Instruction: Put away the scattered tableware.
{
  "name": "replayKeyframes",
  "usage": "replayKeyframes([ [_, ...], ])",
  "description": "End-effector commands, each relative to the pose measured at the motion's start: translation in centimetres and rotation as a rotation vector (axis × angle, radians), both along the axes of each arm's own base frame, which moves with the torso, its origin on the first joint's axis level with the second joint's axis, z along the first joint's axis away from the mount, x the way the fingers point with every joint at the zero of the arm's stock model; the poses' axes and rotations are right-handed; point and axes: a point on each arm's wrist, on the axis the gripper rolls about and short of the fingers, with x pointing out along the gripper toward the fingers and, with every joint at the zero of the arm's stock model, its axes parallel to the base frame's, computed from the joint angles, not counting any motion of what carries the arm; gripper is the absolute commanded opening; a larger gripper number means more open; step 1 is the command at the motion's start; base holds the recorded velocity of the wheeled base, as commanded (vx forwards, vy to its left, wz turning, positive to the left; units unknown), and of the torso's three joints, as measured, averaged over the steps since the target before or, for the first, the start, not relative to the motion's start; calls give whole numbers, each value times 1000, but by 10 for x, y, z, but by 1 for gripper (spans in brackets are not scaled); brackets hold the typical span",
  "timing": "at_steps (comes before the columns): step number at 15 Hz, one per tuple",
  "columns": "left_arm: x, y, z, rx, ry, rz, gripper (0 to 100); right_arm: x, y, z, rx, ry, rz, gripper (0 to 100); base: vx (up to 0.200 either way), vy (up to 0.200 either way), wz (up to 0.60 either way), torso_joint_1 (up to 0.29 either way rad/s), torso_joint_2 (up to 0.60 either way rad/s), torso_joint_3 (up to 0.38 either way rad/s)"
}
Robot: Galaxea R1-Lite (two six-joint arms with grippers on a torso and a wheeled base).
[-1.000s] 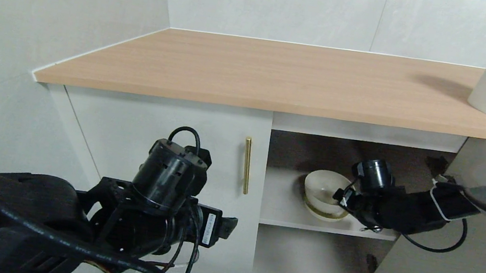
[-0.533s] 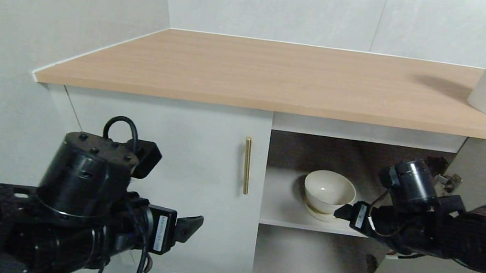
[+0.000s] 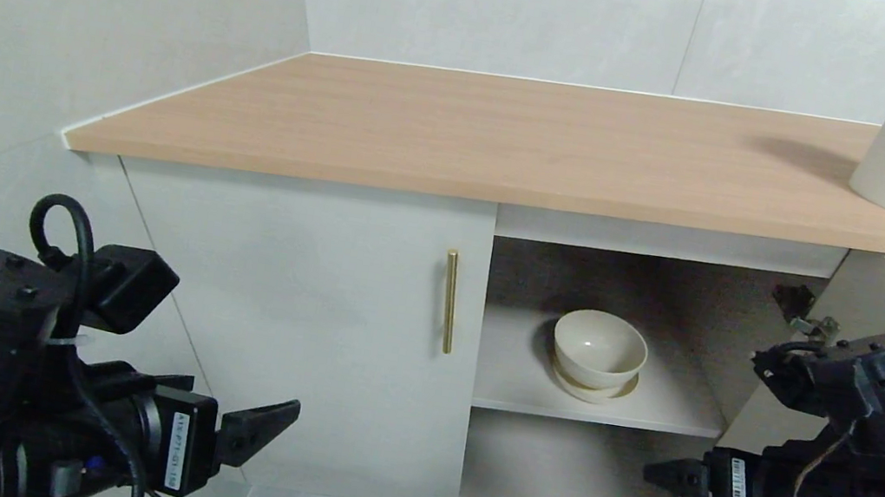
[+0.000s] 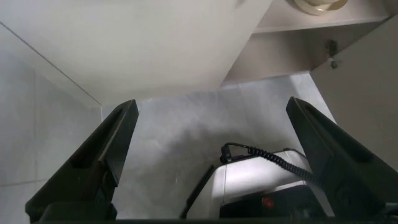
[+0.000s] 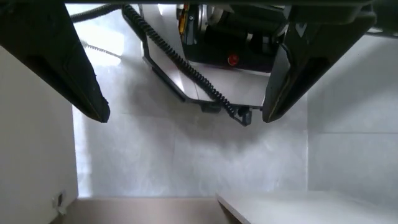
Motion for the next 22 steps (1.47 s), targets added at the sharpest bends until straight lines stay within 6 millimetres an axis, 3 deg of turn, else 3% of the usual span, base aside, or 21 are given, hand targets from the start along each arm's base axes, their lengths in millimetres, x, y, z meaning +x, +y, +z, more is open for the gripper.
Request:
replayKeyframes([
  [1,0,0,-1,2,5,2,100,-6,-3,4,12,-15,5,100,-200,0,0,7,2,-2],
  [10,-1,1,-6,11,20,1,100,-10,1,-2,-2,3,33,100,-200,0,0,-5,4,3],
  [22,-1,1,-8,18,27,-1,100,-12,1,-4,-9,13,34,100,0,0,0,0,0,0],
])
